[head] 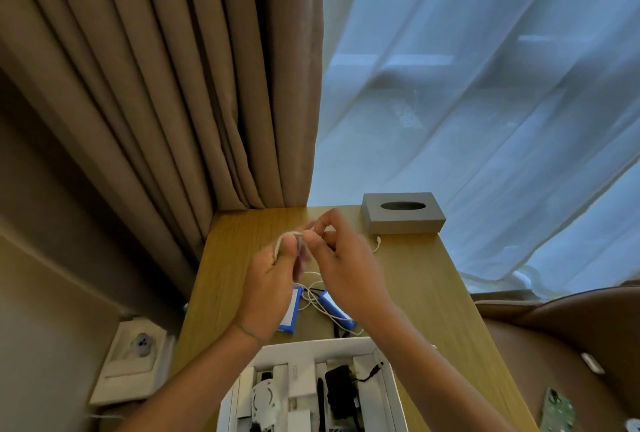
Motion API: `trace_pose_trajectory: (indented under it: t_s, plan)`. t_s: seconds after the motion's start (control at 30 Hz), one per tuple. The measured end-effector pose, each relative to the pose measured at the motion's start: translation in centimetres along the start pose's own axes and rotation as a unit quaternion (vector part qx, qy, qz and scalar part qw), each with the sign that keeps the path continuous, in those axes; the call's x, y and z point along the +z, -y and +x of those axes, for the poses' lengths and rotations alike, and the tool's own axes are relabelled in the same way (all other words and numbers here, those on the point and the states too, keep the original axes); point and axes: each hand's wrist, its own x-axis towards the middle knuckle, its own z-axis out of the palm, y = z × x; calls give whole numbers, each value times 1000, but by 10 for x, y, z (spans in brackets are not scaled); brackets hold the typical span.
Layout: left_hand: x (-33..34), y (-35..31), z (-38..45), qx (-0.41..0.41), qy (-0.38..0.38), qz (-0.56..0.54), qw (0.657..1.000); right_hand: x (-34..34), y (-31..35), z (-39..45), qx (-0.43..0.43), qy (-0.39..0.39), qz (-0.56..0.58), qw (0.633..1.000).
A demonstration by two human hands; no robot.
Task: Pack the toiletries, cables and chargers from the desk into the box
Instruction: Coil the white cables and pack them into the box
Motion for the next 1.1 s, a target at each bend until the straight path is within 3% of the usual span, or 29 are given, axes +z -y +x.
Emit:
trace_pose_trajectory:
  t_s: [0.13,0.23,0.3,0.37,0.47,0.53,0.6,0.7,0.77,0.83,0.93,1.0,1.1]
  plan:
    - [11,-7,8,-65,-70,-108,990,29,-5,-12,67,-16,36,997]
    - [8,-15,21,-140,-89,-259,951,43,-17,-23,110,3,17,994]
    - [1,-17,29,-182,-109,-299,930,48,-28,-31,122,36,-27,991]
    - [-4,-13,35,-178,-130,-250,943,49,-40,-39,126,84,-65,986]
    - [-15,2,40,-108,-161,-62,979,42,-59,-47,129,168,-97,972]
    - [-27,17,42,-50,-168,67,982,31,-72,-48,138,192,-123,964]
    - [-38,33,41,-16,-135,205,969,16,-82,-46,153,183,-123,963]
    - [-37,57,26,-64,-16,317,946,2,-78,-36,146,160,-49,975]
    - [-31,64,14,-104,61,316,941,-1,-69,-23,119,125,-16,985]
    - [-25,63,2,-130,143,248,949,-3,-59,-9,87,96,9,992]
    - [-15,52,-16,-120,257,184,941,-4,-49,7,62,82,20,994]
    - [-8,42,-21,-104,258,154,948,-2,-46,11,56,76,15,995]
    - [-8,25,-18,-95,123,71,985,3,-47,12,67,53,29,996]
